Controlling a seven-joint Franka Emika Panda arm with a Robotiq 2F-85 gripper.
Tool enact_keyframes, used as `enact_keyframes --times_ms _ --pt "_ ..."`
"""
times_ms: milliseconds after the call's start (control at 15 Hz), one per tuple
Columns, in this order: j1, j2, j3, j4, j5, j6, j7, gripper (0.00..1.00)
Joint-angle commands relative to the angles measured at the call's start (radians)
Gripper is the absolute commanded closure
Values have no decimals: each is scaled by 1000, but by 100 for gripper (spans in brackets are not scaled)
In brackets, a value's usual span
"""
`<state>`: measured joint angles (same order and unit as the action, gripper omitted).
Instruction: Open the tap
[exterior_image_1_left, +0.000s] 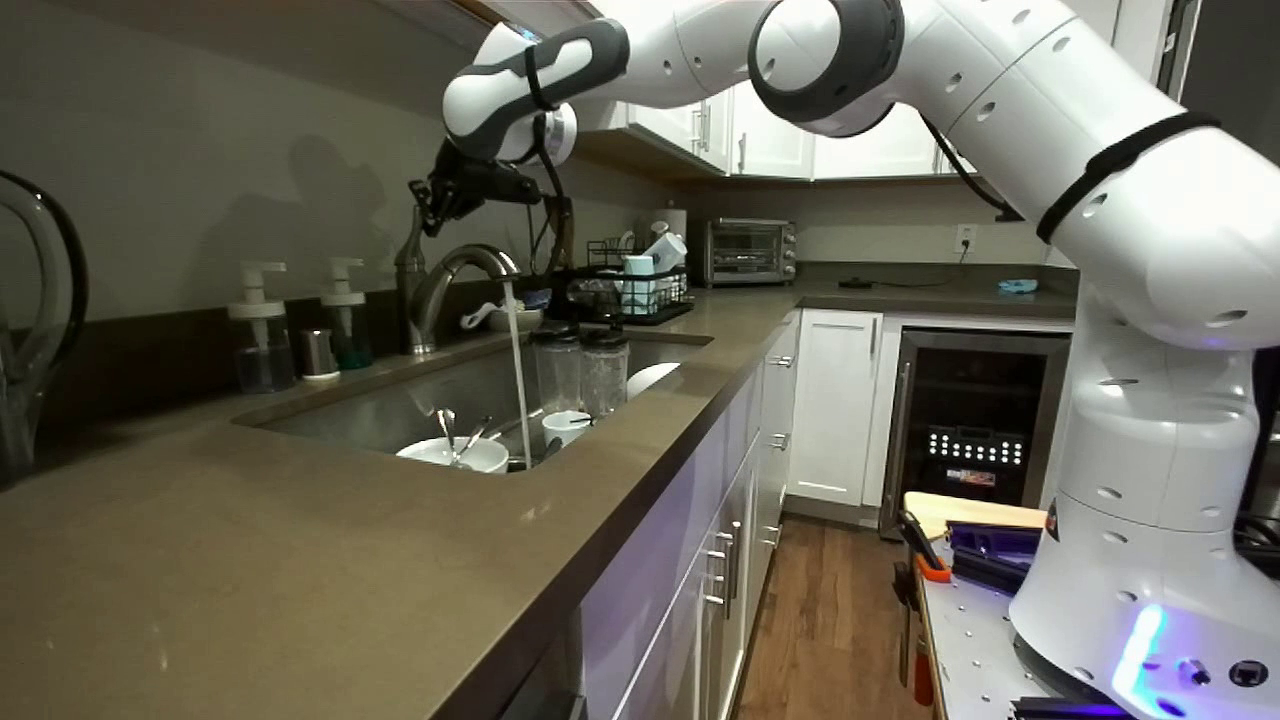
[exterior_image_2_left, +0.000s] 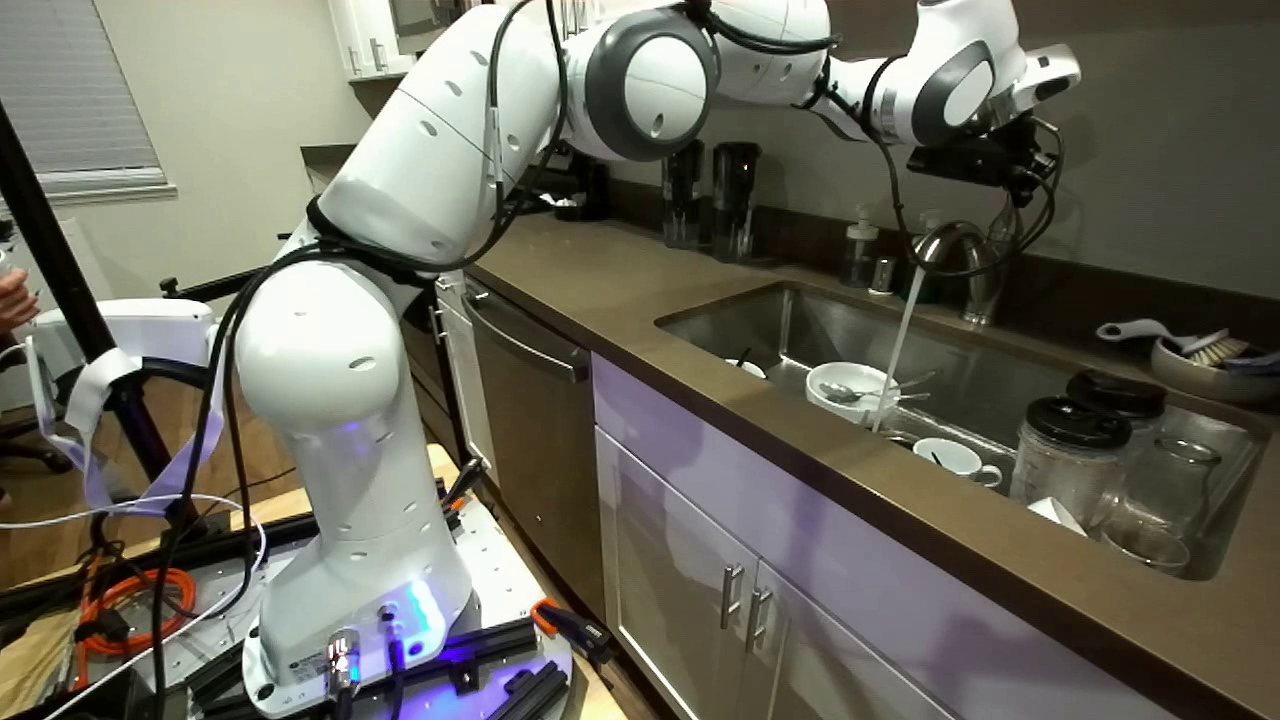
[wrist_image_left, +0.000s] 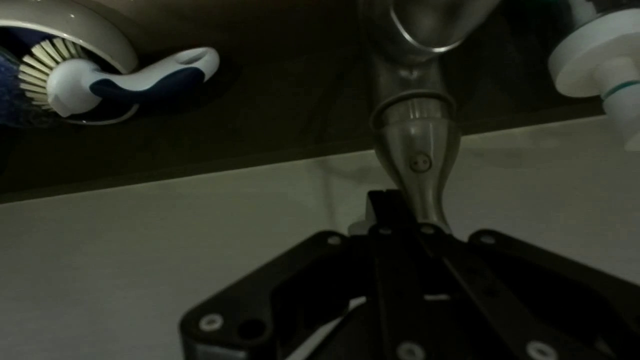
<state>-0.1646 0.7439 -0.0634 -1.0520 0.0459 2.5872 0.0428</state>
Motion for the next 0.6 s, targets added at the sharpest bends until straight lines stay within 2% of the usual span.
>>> enact_keyframes --times_ms 0,533 --pt "-9 11 33 36 23 20 -26 98" --pt "-17 16 50 24 30 89 -14 98"
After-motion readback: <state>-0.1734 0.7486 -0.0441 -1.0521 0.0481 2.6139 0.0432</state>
